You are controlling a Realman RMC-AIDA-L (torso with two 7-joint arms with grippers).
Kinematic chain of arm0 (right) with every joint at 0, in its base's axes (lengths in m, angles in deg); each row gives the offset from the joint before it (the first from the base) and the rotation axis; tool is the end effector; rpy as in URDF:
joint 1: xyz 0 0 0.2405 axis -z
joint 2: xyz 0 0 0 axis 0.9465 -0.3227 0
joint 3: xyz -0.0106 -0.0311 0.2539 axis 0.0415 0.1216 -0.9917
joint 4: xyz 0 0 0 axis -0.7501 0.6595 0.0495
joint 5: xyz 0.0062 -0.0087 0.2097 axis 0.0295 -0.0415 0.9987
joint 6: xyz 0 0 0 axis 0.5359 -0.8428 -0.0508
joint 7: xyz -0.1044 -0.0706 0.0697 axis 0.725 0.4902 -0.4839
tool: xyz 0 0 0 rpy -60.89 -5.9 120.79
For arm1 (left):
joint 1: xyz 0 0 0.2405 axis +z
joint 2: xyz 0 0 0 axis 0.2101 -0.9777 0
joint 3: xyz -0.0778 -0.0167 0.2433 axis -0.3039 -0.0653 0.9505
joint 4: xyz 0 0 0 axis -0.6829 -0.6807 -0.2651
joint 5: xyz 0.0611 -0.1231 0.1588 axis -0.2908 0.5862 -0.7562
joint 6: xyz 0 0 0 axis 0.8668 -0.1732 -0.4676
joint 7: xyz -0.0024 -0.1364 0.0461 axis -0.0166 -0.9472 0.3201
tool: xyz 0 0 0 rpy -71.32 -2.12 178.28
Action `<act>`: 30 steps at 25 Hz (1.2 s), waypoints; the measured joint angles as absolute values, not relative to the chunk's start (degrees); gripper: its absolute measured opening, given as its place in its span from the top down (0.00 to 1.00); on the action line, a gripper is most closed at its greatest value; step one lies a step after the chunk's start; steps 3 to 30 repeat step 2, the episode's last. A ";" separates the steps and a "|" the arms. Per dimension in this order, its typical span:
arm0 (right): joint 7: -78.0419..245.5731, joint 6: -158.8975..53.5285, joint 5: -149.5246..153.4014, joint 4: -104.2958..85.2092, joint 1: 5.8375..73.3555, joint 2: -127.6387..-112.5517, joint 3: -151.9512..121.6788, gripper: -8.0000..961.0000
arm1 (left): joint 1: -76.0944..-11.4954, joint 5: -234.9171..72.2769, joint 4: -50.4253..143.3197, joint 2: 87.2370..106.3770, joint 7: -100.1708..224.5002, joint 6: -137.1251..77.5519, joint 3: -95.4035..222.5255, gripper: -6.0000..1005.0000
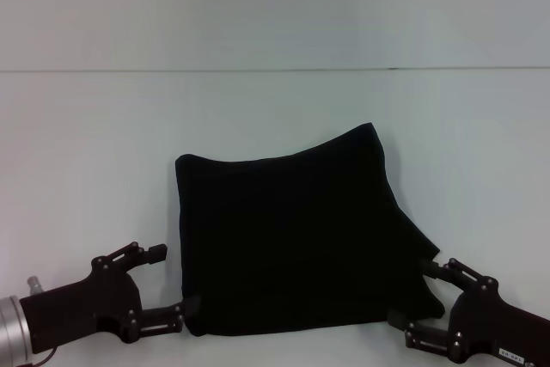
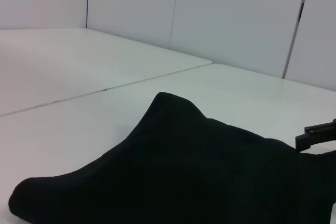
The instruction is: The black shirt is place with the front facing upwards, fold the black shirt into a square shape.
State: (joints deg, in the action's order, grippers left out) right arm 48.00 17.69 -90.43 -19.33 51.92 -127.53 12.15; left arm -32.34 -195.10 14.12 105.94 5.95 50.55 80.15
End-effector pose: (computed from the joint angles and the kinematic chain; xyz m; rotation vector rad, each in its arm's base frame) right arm 0.3352 0.2438 -0.0653 -2.4932 0.5035 0.6564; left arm -0.3318 0.2579 -0.0257 -2.5542 -0.5874 -0.6085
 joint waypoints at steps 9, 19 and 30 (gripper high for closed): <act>48.00 17.69 -90.42 -19.33 51.84 -127.53 12.14 0.01 | -32.34 -195.10 14.12 105.92 5.95 50.57 80.15 0.05; 48.00 17.69 -90.42 -19.33 51.84 -127.53 12.14 0.01 | -32.34 -195.10 14.12 105.92 5.95 50.57 80.15 0.05; 48.00 17.69 -90.42 -19.33 51.84 -127.53 12.14 0.01 | -32.34 -195.10 14.12 105.92 5.95 50.57 80.15 0.05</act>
